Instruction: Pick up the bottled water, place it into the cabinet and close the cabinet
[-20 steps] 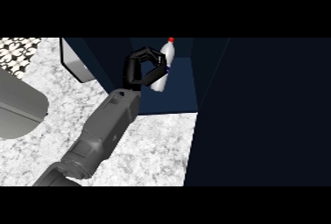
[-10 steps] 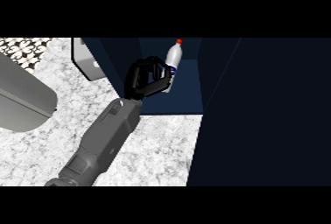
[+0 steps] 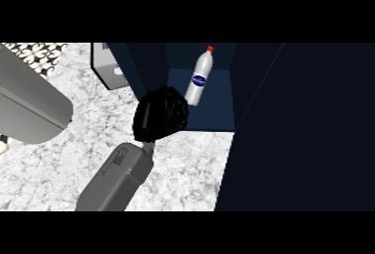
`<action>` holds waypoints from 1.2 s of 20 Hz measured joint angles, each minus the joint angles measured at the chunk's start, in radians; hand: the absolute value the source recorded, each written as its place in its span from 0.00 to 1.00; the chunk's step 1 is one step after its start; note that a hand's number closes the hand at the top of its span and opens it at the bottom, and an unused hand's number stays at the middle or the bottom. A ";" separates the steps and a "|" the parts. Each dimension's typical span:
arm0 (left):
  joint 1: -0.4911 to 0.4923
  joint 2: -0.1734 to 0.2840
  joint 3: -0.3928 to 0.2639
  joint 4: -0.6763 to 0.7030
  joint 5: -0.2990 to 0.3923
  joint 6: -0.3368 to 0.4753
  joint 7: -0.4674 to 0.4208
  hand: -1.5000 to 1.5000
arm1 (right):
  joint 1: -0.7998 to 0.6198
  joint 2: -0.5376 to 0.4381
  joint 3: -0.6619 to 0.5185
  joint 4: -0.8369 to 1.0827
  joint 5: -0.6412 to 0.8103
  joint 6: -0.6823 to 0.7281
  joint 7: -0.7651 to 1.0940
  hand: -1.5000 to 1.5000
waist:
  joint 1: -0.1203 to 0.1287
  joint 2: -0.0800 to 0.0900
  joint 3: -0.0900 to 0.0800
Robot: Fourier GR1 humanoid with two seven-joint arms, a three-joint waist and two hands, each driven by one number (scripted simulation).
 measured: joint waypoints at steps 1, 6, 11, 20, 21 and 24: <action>0.048 0.018 -0.006 -0.051 0.006 -0.006 0.009 1.00 | -0.004 -0.001 0.008 0.000 0.001 -0.003 0.003 1.00 | 0.003 -0.001 0.000; 0.294 0.075 -0.074 -0.336 0.002 0.018 0.052 1.00 | -0.034 -0.030 0.032 0.001 0.000 0.023 0.023 1.00 | 0.007 0.002 0.001; 0.502 0.142 -0.117 -0.546 0.000 0.013 0.051 1.00 | -0.096 -0.051 0.081 0.000 -0.012 0.103 0.062 1.00 | 0.010 0.006 0.000; 0.825 0.282 -0.129 -0.860 0.011 -0.012 0.027 1.00 | -0.217 -0.006 0.090 0.011 -0.022 0.150 0.200 1.00 | 0.006 0.009 -0.003; 0.852 0.301 -0.119 -0.882 0.020 -0.023 0.024 1.00 | -0.240 0.011 0.086 0.016 -0.024 0.151 0.227 1.00 | 0.006 0.010 -0.003; 0.929 0.339 -0.096 -0.951 0.038 -0.042 0.009 1.00 | -0.310 0.079 0.091 0.037 -0.006 0.139 0.292 1.00 | 0.006 0.009 -0.004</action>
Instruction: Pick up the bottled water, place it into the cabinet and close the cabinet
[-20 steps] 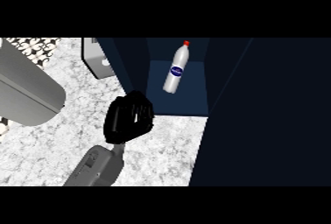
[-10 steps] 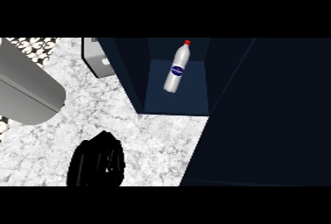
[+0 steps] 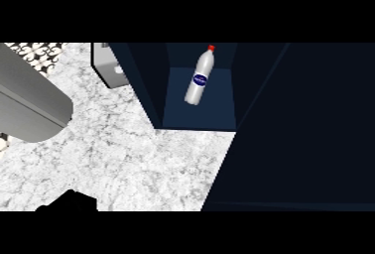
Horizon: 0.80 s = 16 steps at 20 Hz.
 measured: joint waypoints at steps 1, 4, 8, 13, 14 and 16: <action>0.031 0.013 0.007 -0.026 0.006 -0.005 -0.003 1.00 | -0.028 0.023 0.002 0.004 0.011 -0.003 0.028 1.00 | -0.001 0.000 0.000; 0.110 0.058 0.047 -0.084 0.033 -0.041 -0.021 1.00 | -0.132 0.143 0.016 0.032 0.036 -0.020 0.110 1.00 | -0.001 0.001 0.000; 0.213 0.106 0.111 -0.144 0.081 -0.100 -0.050 1.00 | -0.285 0.285 -0.049 0.108 0.042 -0.023 0.222 1.00 | -0.002 0.004 0.001; 0.292 0.130 0.177 -0.148 0.118 -0.172 -0.086 1.00 | -0.441 0.391 -0.190 0.269 -0.012 -0.011 0.247 1.00 | -0.004 0.008 0.002; 0.298 0.131 0.185 -0.136 0.123 -0.191 -0.096 1.00 | -0.470 0.402 -0.200 0.315 -0.019 -0.020 0.235 1.00 | -0.004 0.008 0.002; 0.342 0.145 0.215 -0.139 0.139 -0.231 -0.112 1.00 | -0.518 0.417 -0.257 0.373 -0.052 -0.008 0.225 1.00 | -0.004 0.009 0.002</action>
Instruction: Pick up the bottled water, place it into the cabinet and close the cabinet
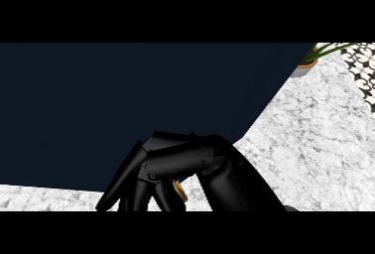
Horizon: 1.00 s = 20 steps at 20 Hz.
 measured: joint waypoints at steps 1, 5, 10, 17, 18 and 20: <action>0.028 0.008 0.017 -0.008 0.009 -0.021 -0.010 1.00 | -0.016 0.005 -0.022 0.035 -0.010 0.010 -0.014 1.00 | 0.001 0.000 0.000; 0.071 0.012 0.062 -0.003 0.028 -0.073 -0.031 1.00 | -0.083 0.017 -0.119 0.188 -0.076 0.071 -0.090 1.00 | 0.000 0.002 0.001; 0.090 0.000 0.090 0.014 0.028 -0.113 -0.044 1.00 | -0.171 0.022 -0.228 0.388 -0.131 0.146 -0.175 1.00 | -0.003 0.003 0.001; 0.099 0.023 0.173 0.026 0.090 -0.178 -0.016 1.00 | -0.239 0.022 -0.320 0.642 -0.170 0.243 -0.317 1.00 | -0.004 -0.006 0.003; 0.097 0.021 0.180 0.021 0.095 -0.176 -0.010 1.00 | -0.249 0.025 -0.329 0.666 -0.178 0.256 -0.329 1.00 | -0.005 -0.009 0.003; 0.093 0.021 0.187 0.026 0.102 -0.188 -0.002 1.00 | -0.259 0.025 -0.332 0.711 -0.190 0.286 -0.380 1.00 | -0.001 -0.018 0.003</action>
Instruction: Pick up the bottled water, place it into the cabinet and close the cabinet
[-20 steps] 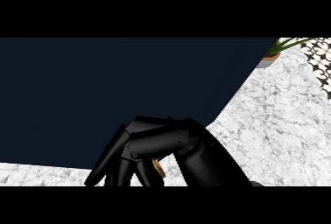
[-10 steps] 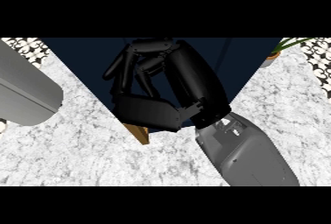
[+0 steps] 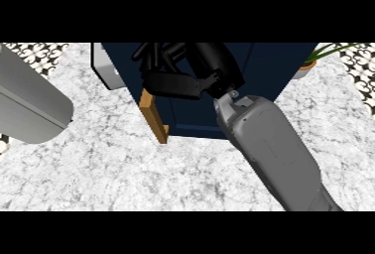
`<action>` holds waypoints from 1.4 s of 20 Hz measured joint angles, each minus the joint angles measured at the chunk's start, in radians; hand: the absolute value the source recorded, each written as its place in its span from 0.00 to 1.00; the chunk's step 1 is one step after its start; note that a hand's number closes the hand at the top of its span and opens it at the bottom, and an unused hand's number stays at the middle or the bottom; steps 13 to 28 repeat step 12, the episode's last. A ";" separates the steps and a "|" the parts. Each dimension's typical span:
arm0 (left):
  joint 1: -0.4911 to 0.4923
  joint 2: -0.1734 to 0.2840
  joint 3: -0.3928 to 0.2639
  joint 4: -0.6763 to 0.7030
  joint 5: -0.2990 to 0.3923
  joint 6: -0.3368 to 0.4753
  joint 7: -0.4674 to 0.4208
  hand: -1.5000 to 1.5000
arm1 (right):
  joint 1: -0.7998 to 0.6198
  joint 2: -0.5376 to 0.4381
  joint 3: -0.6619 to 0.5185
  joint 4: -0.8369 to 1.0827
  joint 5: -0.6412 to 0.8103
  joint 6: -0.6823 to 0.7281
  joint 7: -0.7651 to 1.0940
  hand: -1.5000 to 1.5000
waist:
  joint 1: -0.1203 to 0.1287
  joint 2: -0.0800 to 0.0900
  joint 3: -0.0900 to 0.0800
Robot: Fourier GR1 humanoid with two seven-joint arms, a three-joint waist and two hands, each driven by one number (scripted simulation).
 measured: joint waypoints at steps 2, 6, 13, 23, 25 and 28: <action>0.000 0.003 0.011 -0.001 0.002 -0.007 0.005 1.00 | -0.017 0.000 0.011 0.038 -0.006 0.015 -0.034 1.00 | 0.007 -0.006 -0.004; -0.011 0.010 0.026 0.009 0.015 -0.028 0.011 1.00 | -0.045 0.000 0.010 0.099 -0.019 0.032 -0.074 1.00 | 0.017 -0.013 -0.008; -0.040 0.005 0.015 -0.005 0.020 -0.014 0.036 1.00 | -0.066 0.000 0.011 0.157 -0.014 0.046 -0.145 1.00 | 0.020 -0.019 -0.009; -0.040 0.005 0.015 -0.005 0.020 -0.014 0.036 1.00 | -0.066 0.000 0.011 0.157 -0.014 0.046 -0.145 1.00 | 0.020 -0.019 -0.009; -0.040 0.005 0.015 -0.005 0.020 -0.014 0.036 1.00 | -0.066 0.000 0.011 0.157 -0.014 0.046 -0.145 1.00 | 0.020 -0.019 -0.009; -0.040 0.005 0.015 -0.005 0.020 -0.014 0.036 1.00 | -0.066 0.000 0.011 0.157 -0.014 0.046 -0.145 1.00 | 0.020 -0.019 -0.009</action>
